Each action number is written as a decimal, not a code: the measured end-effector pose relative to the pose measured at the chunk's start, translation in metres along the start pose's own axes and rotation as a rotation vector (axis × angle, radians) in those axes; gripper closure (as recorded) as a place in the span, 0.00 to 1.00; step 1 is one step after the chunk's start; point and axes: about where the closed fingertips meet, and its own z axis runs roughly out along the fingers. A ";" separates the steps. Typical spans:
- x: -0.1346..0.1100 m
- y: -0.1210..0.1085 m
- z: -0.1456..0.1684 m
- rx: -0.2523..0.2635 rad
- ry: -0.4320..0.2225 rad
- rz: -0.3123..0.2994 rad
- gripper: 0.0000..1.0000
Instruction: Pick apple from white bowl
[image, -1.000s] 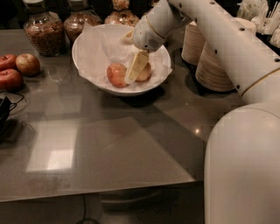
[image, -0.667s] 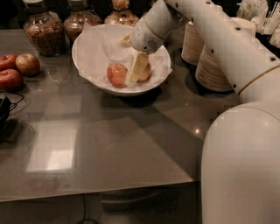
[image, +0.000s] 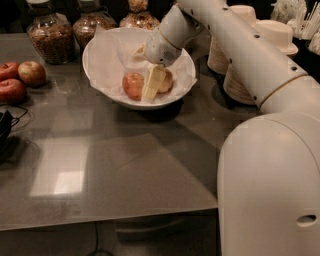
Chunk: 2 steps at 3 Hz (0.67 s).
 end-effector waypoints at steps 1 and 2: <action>0.007 -0.004 0.007 -0.014 0.002 0.009 0.08; 0.011 -0.008 0.013 -0.022 -0.001 0.015 0.07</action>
Offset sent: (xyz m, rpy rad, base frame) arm 0.0146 -0.0036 -0.0179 -0.0133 0.0413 0.0025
